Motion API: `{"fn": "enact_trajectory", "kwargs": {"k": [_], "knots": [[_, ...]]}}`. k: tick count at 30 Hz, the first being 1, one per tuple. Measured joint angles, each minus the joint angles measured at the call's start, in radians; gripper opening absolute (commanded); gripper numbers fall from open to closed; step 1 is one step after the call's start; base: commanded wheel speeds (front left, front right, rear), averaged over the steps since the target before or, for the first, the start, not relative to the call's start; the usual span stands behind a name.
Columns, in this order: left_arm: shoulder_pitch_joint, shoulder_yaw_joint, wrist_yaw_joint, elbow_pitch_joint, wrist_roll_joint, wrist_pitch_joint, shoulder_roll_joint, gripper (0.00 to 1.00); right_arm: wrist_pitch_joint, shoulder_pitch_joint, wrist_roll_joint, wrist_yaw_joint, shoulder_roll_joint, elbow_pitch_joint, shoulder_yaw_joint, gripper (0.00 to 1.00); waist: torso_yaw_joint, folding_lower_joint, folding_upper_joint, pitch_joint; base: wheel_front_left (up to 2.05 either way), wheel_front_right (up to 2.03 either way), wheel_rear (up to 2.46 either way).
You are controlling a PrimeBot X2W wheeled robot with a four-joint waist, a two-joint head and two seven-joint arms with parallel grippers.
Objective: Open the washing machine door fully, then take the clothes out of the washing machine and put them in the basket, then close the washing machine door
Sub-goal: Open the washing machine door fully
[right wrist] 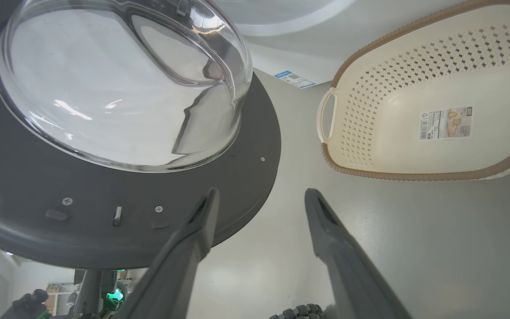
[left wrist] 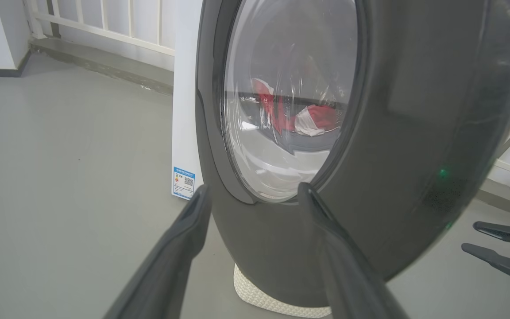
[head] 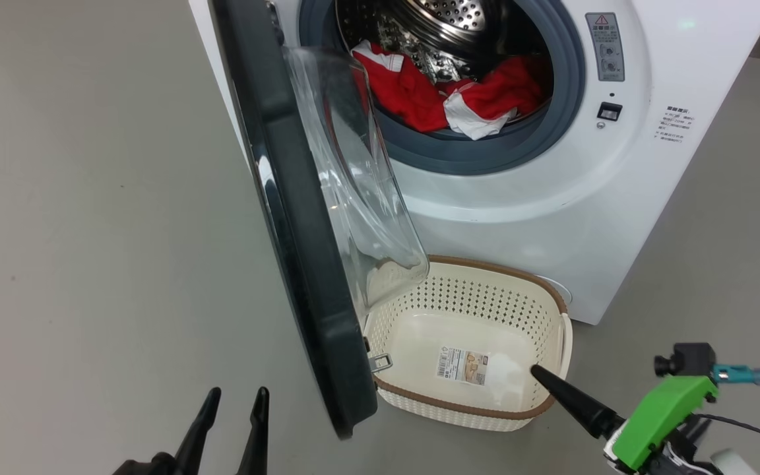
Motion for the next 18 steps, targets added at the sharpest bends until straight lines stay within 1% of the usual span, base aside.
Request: {"fn": "enact_trajectory", "kwargs": {"k": [3, 9, 14, 18], "knots": [[0.0, 0.004, 0.0, 0.0, 0.0, 0.0, 0.0, 1.0, -0.074, 0.014, -0.029, 0.0, -0.021, -0.002, 0.017, 1.0, -0.003, 0.0, 0.0, 0.0, 0.0, 0.0, 0.0], [0.0, 0.006, 0.0, 0.0, 0.0, 0.0, 0.0, 1.0, -0.193, 0.03, -0.047, 0.0, -0.059, 0.002, 0.07, 1.0, -0.006, -0.0001, 0.0, 0.003, 0.0, 0.0, 0.0], [0.0, 0.007, 0.0, 0.0, 0.0, 0.0, 0.0, 1.0, -0.301, 0.032, -0.087, 0.0, -0.094, 0.011, 0.128, 1.0, -0.01, 0.0, 0.0, 0.005, 0.0, 0.0, 0.0], [0.0, 0.007, 0.0, 0.001, 0.0, 0.0, 0.0, 1.0, -0.408, 0.031, -0.129, 0.0, -0.122, 0.02, 0.188, 1.0, -0.01, 0.0, 0.0, 0.005, 0.0, 0.0, 0.0]]}}
